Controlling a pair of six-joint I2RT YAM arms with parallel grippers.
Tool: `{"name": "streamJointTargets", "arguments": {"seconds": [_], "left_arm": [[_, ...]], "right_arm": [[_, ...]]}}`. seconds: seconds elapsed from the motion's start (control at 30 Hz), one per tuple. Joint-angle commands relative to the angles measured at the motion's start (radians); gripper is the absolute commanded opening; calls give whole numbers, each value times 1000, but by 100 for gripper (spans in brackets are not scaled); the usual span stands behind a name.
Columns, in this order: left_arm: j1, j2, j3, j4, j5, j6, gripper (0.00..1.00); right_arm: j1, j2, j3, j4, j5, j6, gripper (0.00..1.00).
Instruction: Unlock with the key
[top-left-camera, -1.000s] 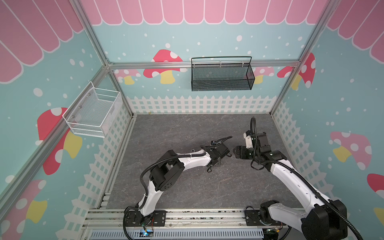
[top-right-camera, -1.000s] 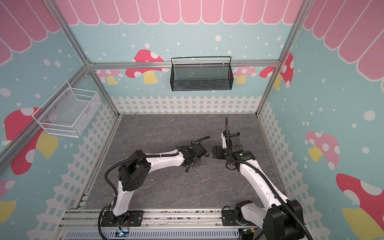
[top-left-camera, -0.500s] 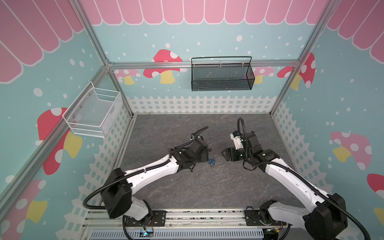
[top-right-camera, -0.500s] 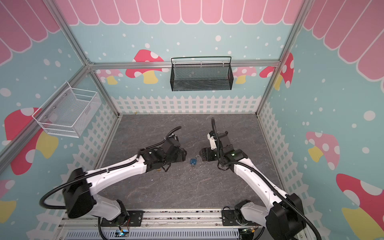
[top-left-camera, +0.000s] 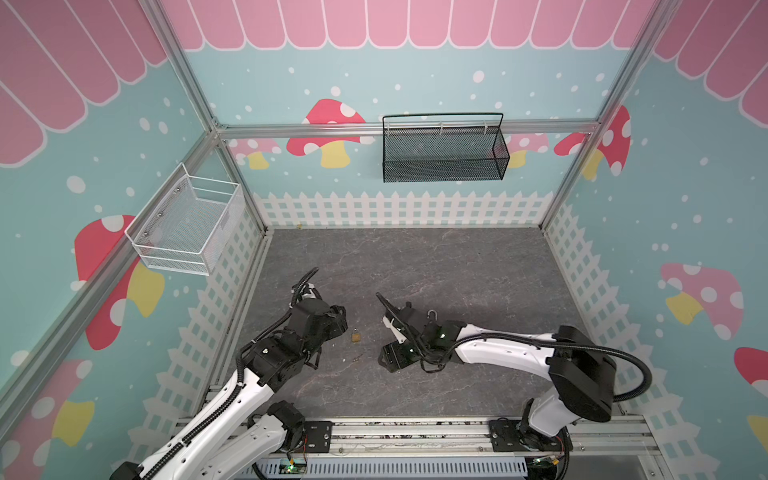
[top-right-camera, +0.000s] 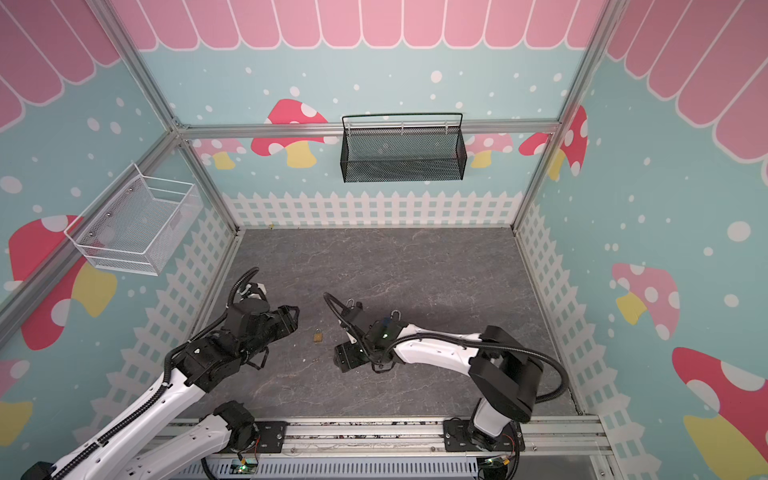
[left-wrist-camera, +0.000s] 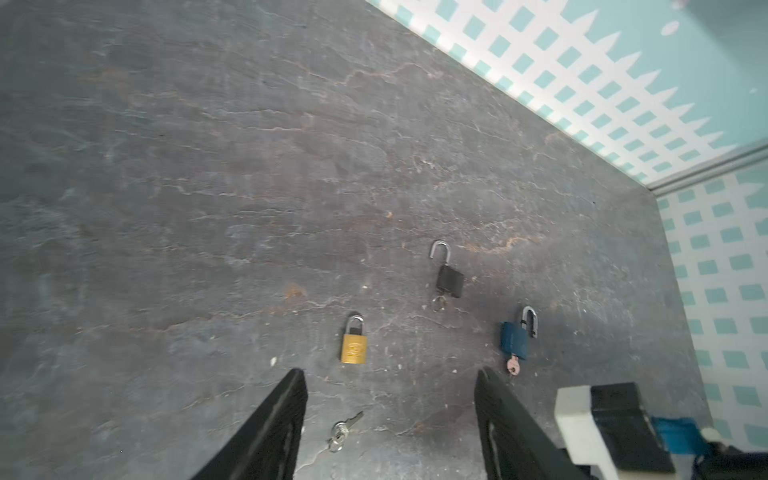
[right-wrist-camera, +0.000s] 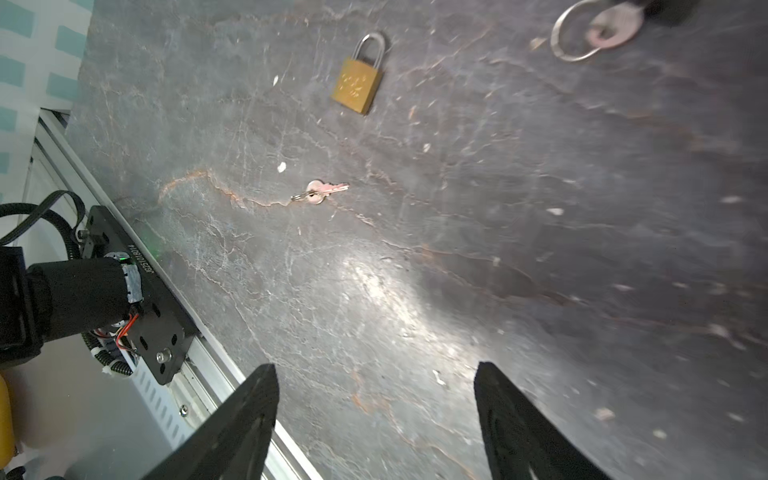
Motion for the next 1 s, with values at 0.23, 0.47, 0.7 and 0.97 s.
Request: {"name": "streamJointTargets", "arguments": {"seconds": [0.23, 0.47, 0.7, 0.97], "left_arm": [[139, -116, -49, -125, 57, -28, 65], [167, -145, -44, -154, 55, -52, 65], [188, -158, -35, -171, 46, -57, 66], [209, -189, -25, -194, 41, -68, 66]], "right_arm": [[61, 231, 191, 73, -12, 120, 75], [60, 344, 279, 35, -8, 99, 75], [63, 429, 359, 0, -11, 75, 75], [97, 532, 539, -119, 23, -31, 74]]}}
